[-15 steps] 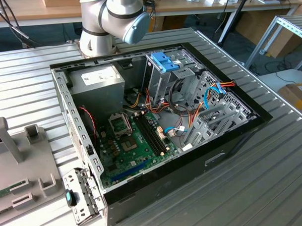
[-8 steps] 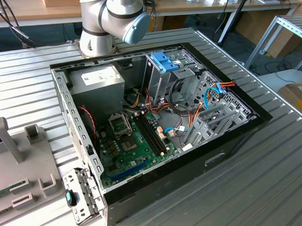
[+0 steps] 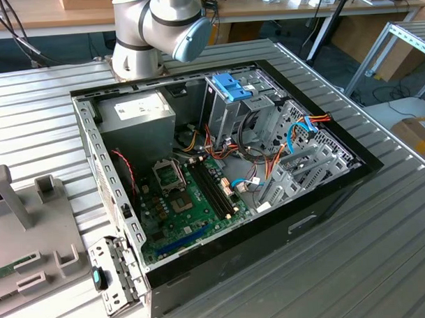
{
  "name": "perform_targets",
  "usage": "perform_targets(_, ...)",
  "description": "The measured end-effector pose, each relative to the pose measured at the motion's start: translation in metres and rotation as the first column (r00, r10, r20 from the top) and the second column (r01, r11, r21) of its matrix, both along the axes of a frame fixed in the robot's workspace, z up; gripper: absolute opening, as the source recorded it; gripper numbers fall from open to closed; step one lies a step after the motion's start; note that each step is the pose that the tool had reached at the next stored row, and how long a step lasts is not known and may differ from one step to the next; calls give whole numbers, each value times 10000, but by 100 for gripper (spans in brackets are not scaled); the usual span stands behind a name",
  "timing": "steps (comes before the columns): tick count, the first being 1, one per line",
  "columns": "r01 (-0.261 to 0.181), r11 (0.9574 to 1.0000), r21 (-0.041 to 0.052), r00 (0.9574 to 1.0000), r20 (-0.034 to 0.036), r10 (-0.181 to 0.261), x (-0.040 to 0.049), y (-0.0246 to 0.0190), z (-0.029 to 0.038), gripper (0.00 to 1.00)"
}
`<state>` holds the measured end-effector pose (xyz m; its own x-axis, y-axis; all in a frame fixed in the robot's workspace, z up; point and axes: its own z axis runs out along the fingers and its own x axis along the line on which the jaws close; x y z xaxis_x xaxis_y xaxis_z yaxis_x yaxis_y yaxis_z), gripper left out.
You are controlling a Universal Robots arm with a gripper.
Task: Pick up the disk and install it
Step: 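Pick up the disk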
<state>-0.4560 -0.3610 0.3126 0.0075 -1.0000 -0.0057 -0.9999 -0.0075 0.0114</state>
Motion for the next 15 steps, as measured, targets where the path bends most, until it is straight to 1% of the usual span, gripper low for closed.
perform_targets(1,0,10000,0,10000,0,0,0,0,27,36)
perform_targets(6,0,10000,-2,10000,3,0,0,0,286,36)
perform_targets(9,-1,10000,-1,10000,23,1,0,0,482,36)
perform_targets(11,0,10000,-1,10000,40,0,0,0,633,36)
perform_targets(12,0,10000,-1,10000,43,0,0,0,667,36)
perform_targets(13,-1,10000,-1,10000,45,1,0,0,681,36)
perform_targets(15,0,10000,0,10000,48,0,0,0,682,36)
